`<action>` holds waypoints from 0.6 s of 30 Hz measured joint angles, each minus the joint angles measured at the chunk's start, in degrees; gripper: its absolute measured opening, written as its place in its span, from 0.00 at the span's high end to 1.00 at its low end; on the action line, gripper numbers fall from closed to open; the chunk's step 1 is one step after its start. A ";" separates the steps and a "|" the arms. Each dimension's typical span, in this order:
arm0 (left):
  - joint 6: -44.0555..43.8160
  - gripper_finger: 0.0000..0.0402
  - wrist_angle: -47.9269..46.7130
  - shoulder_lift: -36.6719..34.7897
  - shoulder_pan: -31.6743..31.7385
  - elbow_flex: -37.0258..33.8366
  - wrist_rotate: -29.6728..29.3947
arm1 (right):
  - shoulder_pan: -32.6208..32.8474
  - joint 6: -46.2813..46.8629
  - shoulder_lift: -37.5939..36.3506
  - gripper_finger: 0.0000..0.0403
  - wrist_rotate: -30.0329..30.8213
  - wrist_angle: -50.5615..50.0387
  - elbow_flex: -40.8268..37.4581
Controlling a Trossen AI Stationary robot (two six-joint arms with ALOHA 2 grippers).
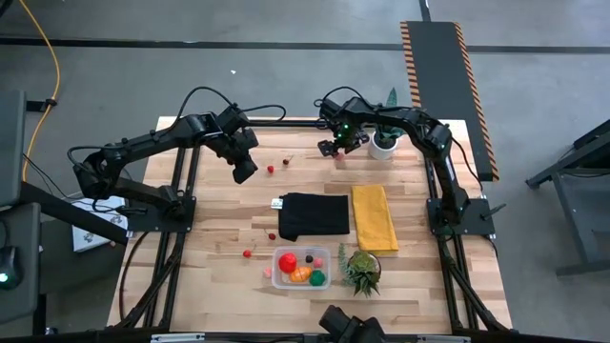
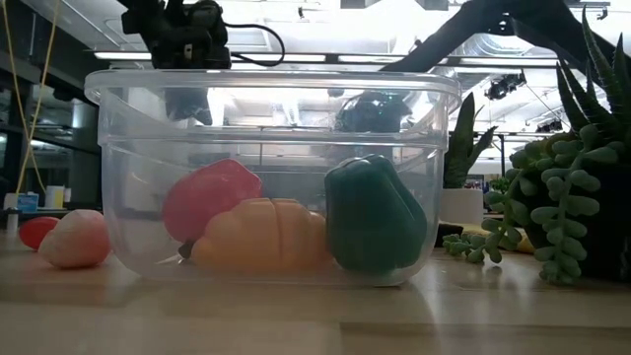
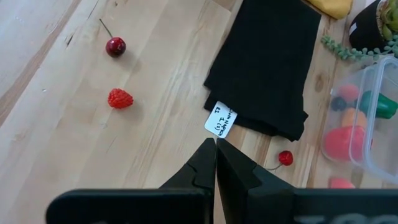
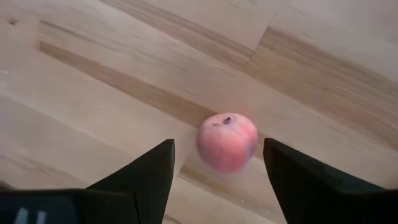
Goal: Pick and placing Produce into tupperware
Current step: Put the top peach into the transparent bin
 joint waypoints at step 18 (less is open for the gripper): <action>0.04 0.99 -0.96 0.00 0.00 0.00 -0.01 | -0.26 -0.42 0.37 0.45 0.22 0.26 0.00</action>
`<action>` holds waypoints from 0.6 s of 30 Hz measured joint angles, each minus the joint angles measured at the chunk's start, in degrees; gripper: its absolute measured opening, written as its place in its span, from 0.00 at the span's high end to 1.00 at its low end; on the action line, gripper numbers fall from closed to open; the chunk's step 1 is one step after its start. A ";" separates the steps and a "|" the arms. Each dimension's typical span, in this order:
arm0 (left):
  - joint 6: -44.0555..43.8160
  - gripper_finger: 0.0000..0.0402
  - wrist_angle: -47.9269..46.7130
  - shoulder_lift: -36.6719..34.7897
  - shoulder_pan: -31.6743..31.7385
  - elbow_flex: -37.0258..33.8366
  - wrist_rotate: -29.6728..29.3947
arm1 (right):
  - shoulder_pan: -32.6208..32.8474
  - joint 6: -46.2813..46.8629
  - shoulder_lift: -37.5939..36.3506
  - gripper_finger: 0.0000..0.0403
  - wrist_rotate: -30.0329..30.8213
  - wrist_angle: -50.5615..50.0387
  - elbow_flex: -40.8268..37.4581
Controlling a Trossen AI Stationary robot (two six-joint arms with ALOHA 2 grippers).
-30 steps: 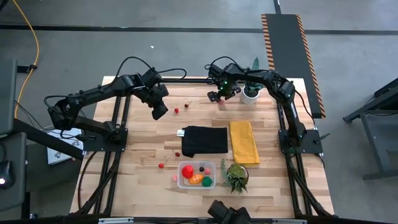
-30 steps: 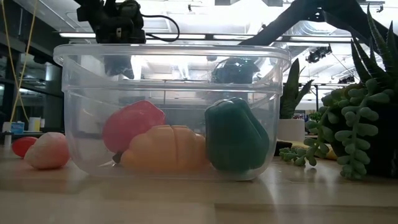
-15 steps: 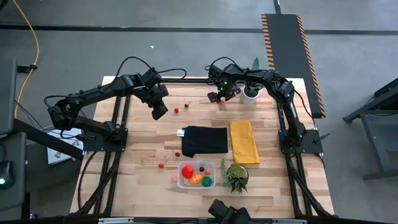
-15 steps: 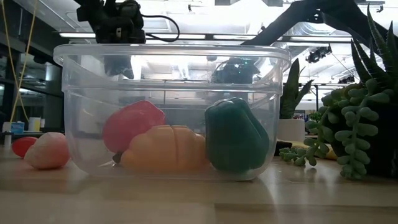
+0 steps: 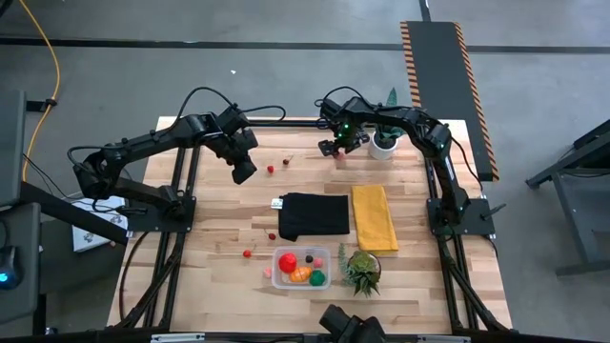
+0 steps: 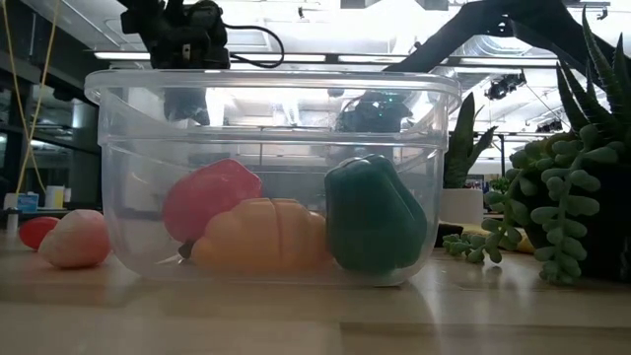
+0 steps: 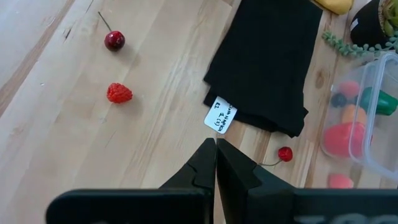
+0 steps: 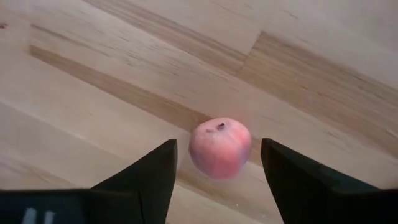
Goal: Pick and placing Produce into tupperware
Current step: Put the top peach into the transparent bin
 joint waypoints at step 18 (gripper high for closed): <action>0.00 0.99 -0.11 0.00 0.01 0.00 0.01 | 0.00 -0.15 0.00 0.63 0.00 0.15 0.00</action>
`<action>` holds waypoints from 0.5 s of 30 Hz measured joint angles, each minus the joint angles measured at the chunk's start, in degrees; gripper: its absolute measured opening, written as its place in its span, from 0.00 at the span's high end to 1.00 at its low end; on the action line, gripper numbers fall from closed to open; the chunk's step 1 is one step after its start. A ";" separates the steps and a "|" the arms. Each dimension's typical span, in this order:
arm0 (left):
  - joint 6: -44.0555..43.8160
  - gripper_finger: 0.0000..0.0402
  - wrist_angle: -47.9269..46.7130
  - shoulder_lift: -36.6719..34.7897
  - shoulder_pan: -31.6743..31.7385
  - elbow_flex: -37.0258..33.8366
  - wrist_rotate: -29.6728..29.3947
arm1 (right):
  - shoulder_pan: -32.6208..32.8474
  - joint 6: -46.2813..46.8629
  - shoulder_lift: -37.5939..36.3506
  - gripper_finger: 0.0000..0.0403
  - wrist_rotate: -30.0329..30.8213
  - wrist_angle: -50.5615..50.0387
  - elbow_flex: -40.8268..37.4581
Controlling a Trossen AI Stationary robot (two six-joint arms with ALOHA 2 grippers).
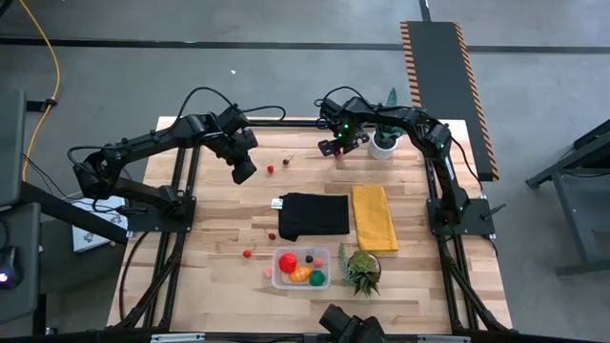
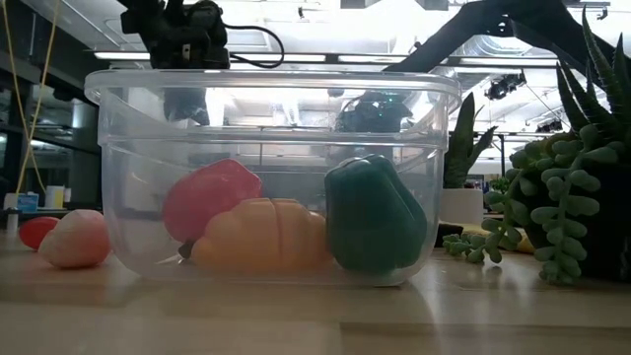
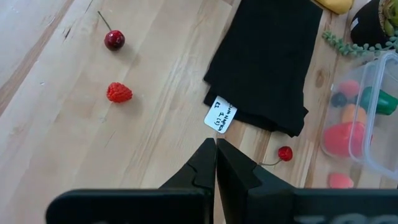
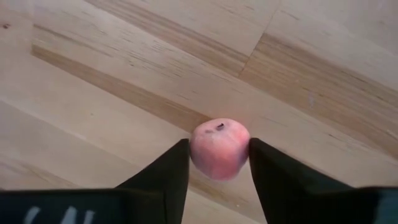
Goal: Pick and placing Produce into tupperware
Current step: Put the top peach into the transparent bin
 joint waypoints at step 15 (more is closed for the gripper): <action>0.49 0.99 -0.11 0.00 0.01 0.00 0.01 | 0.14 0.11 -0.02 0.67 0.00 -0.08 0.00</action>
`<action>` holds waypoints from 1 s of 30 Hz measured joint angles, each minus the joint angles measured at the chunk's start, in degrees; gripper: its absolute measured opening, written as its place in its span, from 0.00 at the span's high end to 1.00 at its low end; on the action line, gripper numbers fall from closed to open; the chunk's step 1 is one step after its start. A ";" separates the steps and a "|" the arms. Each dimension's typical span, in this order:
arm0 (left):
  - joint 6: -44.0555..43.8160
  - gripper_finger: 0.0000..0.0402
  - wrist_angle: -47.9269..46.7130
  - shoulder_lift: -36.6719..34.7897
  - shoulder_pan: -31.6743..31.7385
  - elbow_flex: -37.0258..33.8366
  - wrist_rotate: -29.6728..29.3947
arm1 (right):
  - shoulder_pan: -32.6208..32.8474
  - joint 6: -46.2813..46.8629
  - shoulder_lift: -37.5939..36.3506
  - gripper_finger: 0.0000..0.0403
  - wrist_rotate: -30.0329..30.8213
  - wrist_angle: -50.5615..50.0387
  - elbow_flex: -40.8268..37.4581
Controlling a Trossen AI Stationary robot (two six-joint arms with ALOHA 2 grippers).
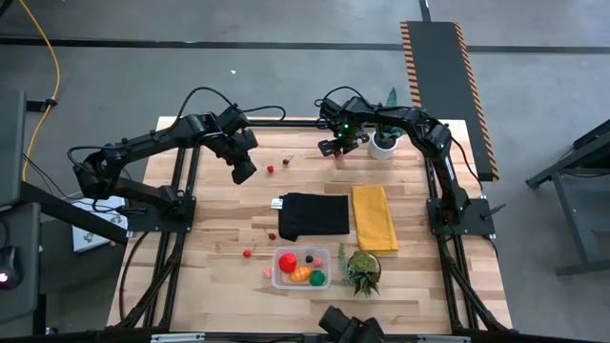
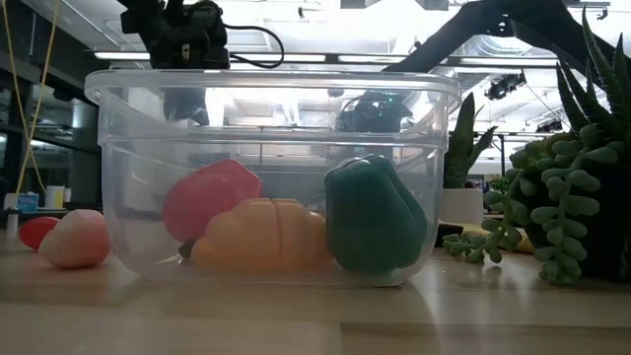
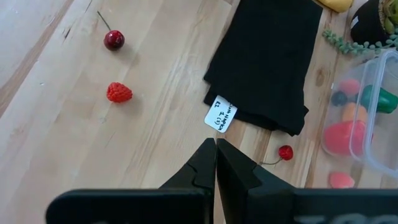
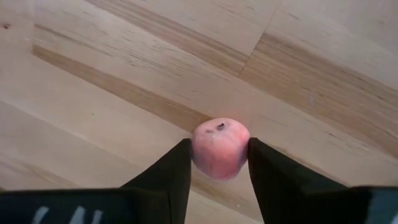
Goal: Pick and placing Produce into tupperware
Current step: Put the top peach into the transparent bin
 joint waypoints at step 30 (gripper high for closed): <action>2.59 0.99 0.04 0.00 -0.02 0.00 -0.02 | 4.47 -4.13 -0.07 0.67 0.07 -14.83 25.25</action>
